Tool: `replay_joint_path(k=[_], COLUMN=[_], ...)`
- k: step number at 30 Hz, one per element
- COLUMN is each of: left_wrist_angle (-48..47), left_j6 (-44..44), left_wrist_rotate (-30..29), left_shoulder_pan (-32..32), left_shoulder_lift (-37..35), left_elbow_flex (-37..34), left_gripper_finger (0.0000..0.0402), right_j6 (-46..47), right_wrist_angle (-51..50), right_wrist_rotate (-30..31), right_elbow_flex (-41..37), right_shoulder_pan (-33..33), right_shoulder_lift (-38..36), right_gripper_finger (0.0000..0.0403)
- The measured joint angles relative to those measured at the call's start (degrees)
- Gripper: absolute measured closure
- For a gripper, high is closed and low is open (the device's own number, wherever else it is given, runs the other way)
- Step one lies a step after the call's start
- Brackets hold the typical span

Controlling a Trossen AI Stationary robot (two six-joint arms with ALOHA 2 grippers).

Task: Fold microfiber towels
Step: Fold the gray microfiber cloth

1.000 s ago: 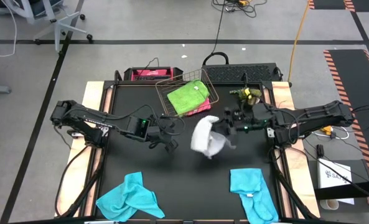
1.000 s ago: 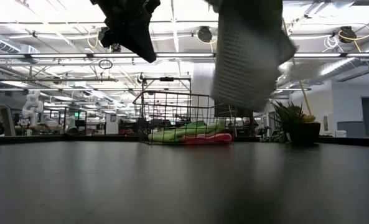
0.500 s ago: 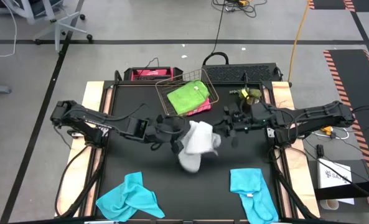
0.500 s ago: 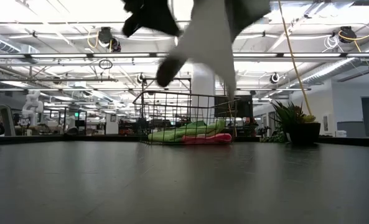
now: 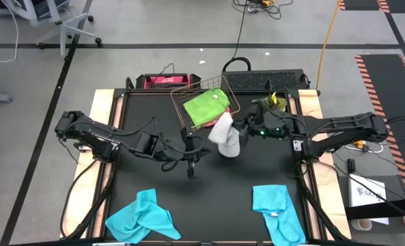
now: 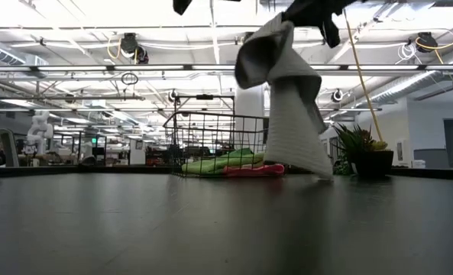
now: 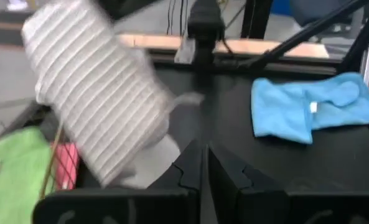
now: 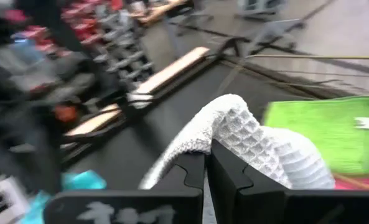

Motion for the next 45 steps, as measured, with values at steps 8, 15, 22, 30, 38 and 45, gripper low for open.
replay_joint_path(k=[8,15,22,30,38,45], left_wrist_angle=[-0.1,-1.0,-3.7,-5.7,-4.3,-2.2], left_j6=[-2.1,-6.7,-8.3,-30.2,-35.6,-37.4], left_wrist_rotate=[0.6,0.8,0.9,5.0,11.5,14.2], left_shoulder_pan=[3.6,6.5,6.4,7.9,11.4,13.0], left_shoulder_lift=[3.2,6.8,7.5,8.6,8.8,8.8], left_elbow_flex=[-0.3,-0.3,-0.4,-0.3,-0.3,-0.3], left_gripper_finger=[0.0351,0.0268,0.0198,0.0166,0.0165,0.0165], right_j6=[0.0,-0.1,-0.2,-1.5,-2.5,-3.2], right_wrist_angle=[0.9,6.6,7.7,10.2,10.0,10.0], right_wrist_rotate=[0.7,0.3,-1.3,-2.7,-4.2,-4.2], right_elbow_flex=[0.0,0.0,0.0,0.0,0.0,0.0], right_shoulder_pan=[-3.6,-4.1,-4.8,-5.3,-5.3,-5.2], right_shoulder_lift=[5.7,12.7,13.6,13.6,13.6,13.6], right_gripper_finger=[0.0403,0.0403,0.0403,0.0403,0.0403,0.0403])
